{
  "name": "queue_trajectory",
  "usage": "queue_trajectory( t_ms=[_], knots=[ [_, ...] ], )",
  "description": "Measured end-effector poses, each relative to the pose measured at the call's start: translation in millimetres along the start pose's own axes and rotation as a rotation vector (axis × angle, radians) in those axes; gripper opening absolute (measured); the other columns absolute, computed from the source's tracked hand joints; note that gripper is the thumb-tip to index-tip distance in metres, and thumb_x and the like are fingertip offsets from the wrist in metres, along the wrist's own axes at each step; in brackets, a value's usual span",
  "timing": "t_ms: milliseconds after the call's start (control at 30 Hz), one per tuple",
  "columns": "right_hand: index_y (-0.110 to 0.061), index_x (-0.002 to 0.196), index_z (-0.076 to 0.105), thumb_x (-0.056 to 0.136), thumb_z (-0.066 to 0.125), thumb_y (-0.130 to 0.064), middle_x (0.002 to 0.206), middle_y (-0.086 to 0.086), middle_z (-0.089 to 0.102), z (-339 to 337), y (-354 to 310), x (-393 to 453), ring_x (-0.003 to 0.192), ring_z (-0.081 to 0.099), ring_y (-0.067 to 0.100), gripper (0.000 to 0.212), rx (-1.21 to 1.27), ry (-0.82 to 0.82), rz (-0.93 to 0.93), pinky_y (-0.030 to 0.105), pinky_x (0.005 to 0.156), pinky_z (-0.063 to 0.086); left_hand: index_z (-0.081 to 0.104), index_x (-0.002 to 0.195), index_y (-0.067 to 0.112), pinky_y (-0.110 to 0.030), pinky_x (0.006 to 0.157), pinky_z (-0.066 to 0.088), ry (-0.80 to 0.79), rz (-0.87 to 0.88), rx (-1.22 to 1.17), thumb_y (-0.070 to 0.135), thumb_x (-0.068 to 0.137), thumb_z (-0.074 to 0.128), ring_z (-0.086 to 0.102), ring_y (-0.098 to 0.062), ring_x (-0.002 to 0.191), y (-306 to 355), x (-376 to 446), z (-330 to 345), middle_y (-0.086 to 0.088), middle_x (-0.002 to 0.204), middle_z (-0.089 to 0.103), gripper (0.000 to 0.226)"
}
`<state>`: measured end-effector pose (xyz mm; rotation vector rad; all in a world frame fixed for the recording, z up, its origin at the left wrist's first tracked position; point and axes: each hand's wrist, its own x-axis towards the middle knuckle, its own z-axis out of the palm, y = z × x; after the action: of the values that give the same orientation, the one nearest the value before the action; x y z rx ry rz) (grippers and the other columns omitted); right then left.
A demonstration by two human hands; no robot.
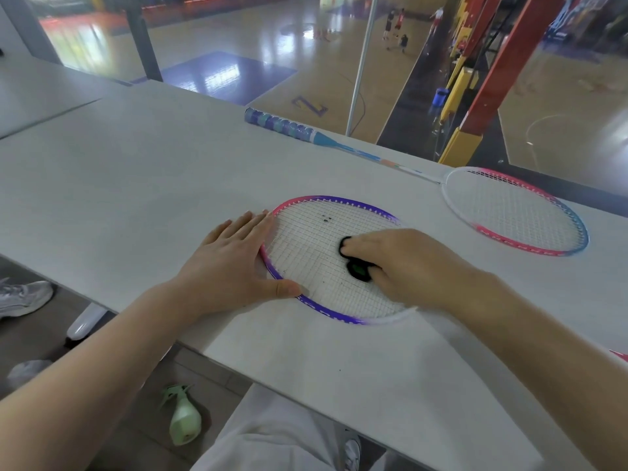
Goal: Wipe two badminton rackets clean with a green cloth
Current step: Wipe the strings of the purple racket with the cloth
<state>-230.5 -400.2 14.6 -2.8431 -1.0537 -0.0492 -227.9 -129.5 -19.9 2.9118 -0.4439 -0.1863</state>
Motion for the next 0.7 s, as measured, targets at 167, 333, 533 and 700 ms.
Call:
queue_trajectory(
  t_ms=[167,333,533,700],
  knots=[
    [-0.016,0.099,0.064,0.094,0.051,-0.015,0.090,-0.003,0.068,10.0,-18.1,75.3,0.078,0.062,0.015,0.014,-0.025,-0.027,-0.037,0.036,0.071,0.055,-0.008,0.156,0.030,-0.027,0.119,-0.007,0.033,0.013,-0.025,0.103,0.045,0.017,-0.009,-0.006,0.149,1.6,-2.4,0.3,0.012,0.164,-0.004,0.135],
    [-0.020,0.108,0.065,0.091,0.055,-0.013,0.097,-0.003,0.068,6.3,-25.1,97.9,0.087,0.062,0.015,0.021,-0.001,-0.045,-0.020,0.026,0.077,0.049,-0.010,0.155,0.030,-0.027,0.119,-0.007,0.052,0.022,-0.019,0.103,0.048,0.017,-0.009,-0.006,0.149,0.6,-2.5,0.9,0.012,0.164,-0.004,0.133],
    [-0.021,0.098,0.068,0.091,0.053,-0.019,0.089,-0.009,0.067,-0.3,-4.9,46.2,0.077,0.056,0.011,0.017,0.001,-0.015,0.056,0.031,0.071,0.049,-0.007,0.156,0.028,-0.031,0.122,-0.004,0.043,0.011,-0.017,0.104,0.047,0.015,-0.007,-0.009,0.150,1.3,-2.6,0.9,0.010,0.164,-0.002,0.134],
    [-0.018,0.098,0.070,0.083,0.053,-0.022,0.097,-0.005,0.073,-7.5,15.1,-23.8,0.088,0.067,0.022,0.023,-0.031,0.019,0.134,0.041,0.076,0.055,-0.008,0.155,0.030,-0.035,0.123,0.000,0.034,-0.006,-0.013,0.105,0.046,0.016,-0.006,-0.010,0.150,-0.3,-1.5,2.1,0.010,0.164,-0.002,0.134]
  ],
)
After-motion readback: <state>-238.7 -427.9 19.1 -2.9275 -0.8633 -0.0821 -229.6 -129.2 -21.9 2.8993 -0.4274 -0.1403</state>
